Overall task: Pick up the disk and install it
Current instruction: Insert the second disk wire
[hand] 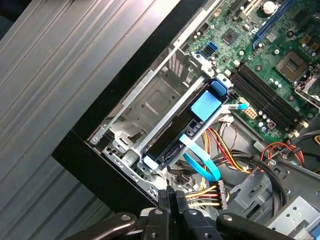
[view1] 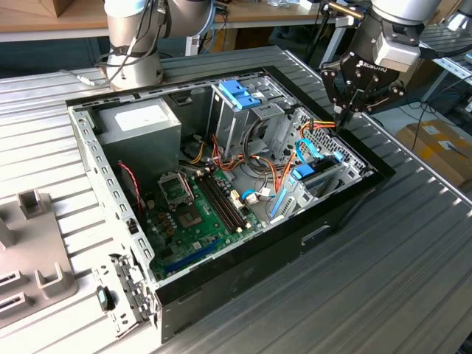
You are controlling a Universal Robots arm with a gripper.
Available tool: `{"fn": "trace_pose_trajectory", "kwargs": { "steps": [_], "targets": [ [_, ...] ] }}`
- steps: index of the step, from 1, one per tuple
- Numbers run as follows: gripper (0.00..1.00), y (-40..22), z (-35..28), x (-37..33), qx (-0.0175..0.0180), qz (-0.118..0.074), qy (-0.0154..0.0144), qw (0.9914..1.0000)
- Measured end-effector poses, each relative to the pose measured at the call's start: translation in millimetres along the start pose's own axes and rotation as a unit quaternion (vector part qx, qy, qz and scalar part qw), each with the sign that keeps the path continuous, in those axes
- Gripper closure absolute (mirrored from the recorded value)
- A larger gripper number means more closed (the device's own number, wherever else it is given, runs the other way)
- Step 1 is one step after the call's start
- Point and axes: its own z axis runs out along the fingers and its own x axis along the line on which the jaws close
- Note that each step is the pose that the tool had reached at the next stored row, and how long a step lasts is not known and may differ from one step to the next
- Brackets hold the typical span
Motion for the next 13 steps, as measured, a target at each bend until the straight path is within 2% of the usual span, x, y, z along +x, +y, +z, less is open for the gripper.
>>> {"fn": "trace_pose_trajectory", "kwargs": {
  "steps": [1,2,3,6,8,9,10,12,13],
  "targets": [
    [0.84,0.0,0.2,-0.1,-0.0003,0.006,0.0001,0.99998],
    [0.84,0.0,0.5,0.0,-0.0017,0.025,0.0009,0.99967],
    [0.84,0.0,0.8,-0.1,-0.0025,0.036,0.0013,0.99936],
    [0.84,0.1,1.4,-0.1,-0.0043,0.063,0.0023,0.99799],
    [0.84,0.1,1.9,-0.1,-0.0061,0.088,0.0032,0.99611],
    [0.84,0.1,2.2,-0.2,-0.007,0.101,0.0037,0.99483],
    [0.84,0.1,2.6,-0.2,-0.008,0.116,0.0043,0.99316],
    [0.84,0.1,3.0,-0.2,-0.0094,0.136,0.0049,0.99067],
    [0.84,0.1,3.4,-0.2,-0.0105,0.152,0.0056,0.98831]
  ]
}}
